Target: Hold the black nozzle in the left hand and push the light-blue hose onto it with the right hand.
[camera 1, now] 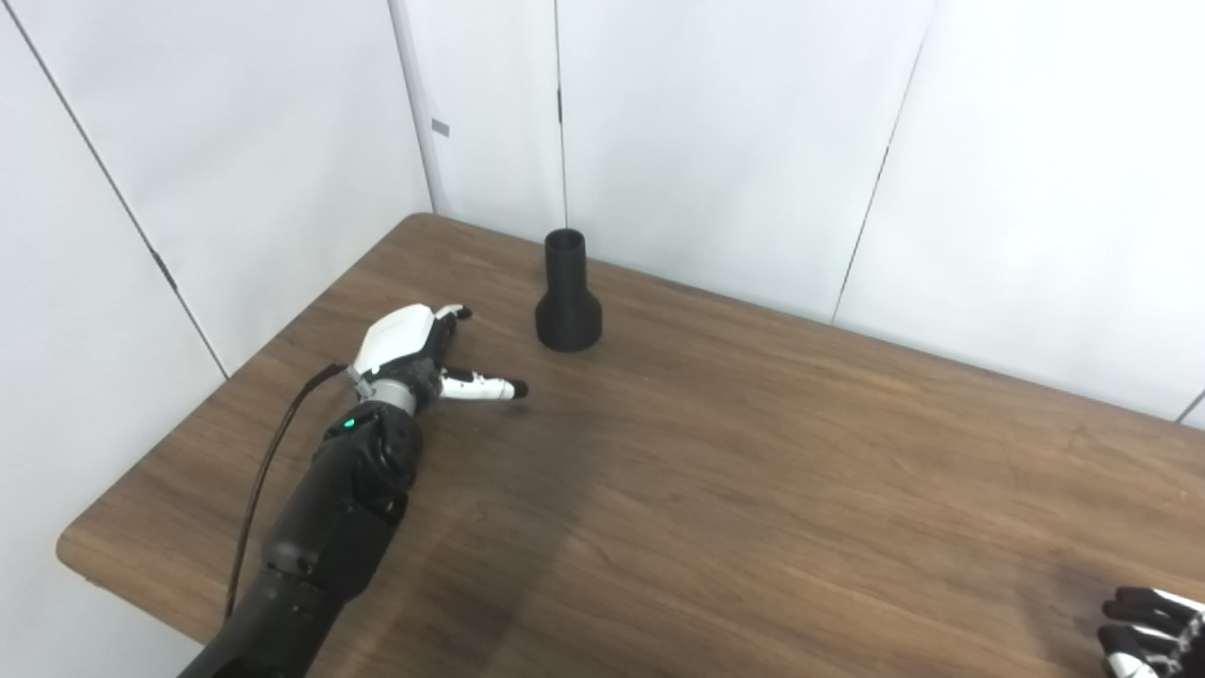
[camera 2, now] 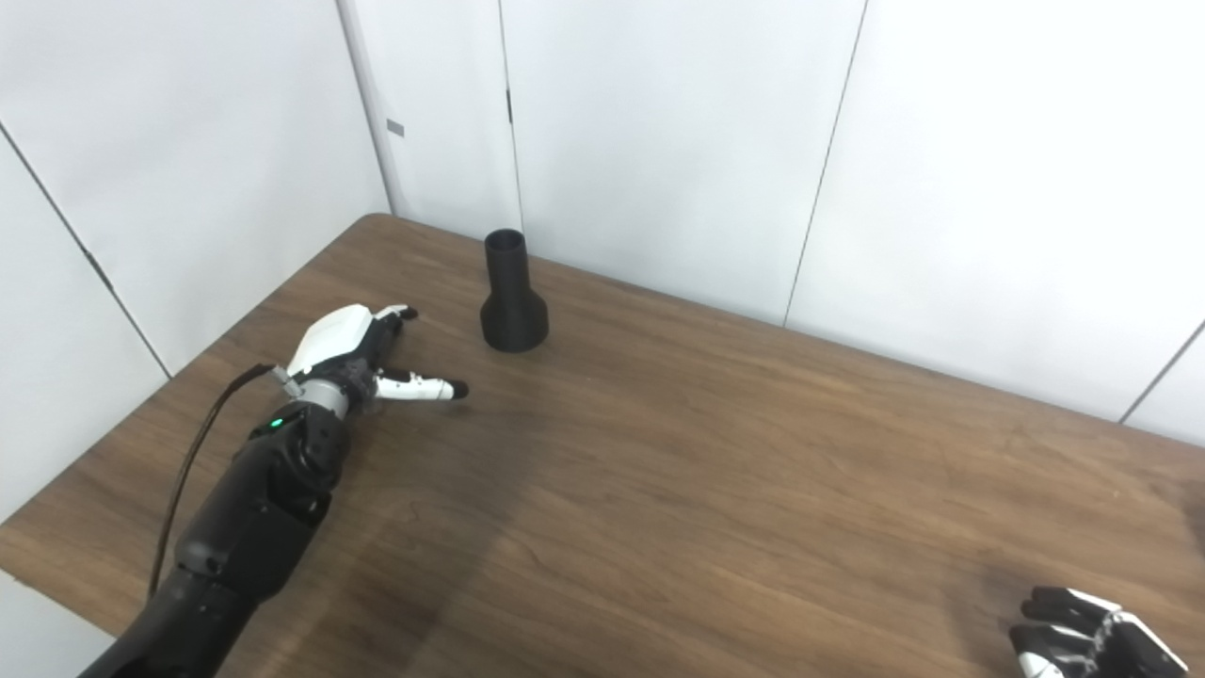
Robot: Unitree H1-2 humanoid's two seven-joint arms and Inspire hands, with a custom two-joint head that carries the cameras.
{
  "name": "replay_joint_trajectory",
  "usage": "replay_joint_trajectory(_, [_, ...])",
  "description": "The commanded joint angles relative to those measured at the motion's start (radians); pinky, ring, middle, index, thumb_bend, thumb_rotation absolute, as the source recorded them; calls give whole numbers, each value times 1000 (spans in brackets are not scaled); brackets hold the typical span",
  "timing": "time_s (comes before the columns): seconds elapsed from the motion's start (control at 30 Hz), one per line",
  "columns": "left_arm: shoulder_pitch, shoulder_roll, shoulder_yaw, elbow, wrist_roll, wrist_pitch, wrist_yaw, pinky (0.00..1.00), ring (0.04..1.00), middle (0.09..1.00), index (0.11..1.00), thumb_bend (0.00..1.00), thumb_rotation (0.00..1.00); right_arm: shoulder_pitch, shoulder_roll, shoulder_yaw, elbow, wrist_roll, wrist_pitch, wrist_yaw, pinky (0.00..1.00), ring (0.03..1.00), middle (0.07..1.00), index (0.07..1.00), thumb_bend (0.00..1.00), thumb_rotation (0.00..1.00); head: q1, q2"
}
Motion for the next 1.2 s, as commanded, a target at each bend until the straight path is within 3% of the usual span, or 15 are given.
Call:
replay_joint_trajectory(0.0, [-21, -3, -12, -6, -42, -25, 7, 1000, 914, 908, 893, 1000, 465, -3, 2, 3, -17, -8, -17, -1, 396, 527, 603, 596, 204, 204, 1, 0])
replay_joint_trajectory(0.2, [-34, -7, -64, 0, -46, -14, 24, 1000, 899, 892, 885, 1000, 484, 5, 6, 8, -24, -6, -25, -2, 401, 534, 602, 599, 188, 109, -13, 3])
replay_joint_trajectory(0.4, [-57, 4, -119, 11, -29, 0, 32, 1000, 887, 866, 890, 1000, 452, 17, 11, 12, -47, -27, -16, -11, 392, 527, 595, 590, 201, 134, -24, 6])
replay_joint_trajectory(0.67, [-115, 17, -169, 127, 30, 14, 47, 1000, 894, 881, 882, 1000, 398, 30, 19, 15, -68, -37, -12, -11, 416, 538, 592, 592, 220, 176, -45, 8])
replay_joint_trajectory(1.17, [-162, 5, -183, 283, 70, 14, 90, 1000, 912, 902, 913, 1000, 386, 59, 21, 18, -105, -40, 9, -4, 436, 549, 604, 596, 235, 203, -66, 14])
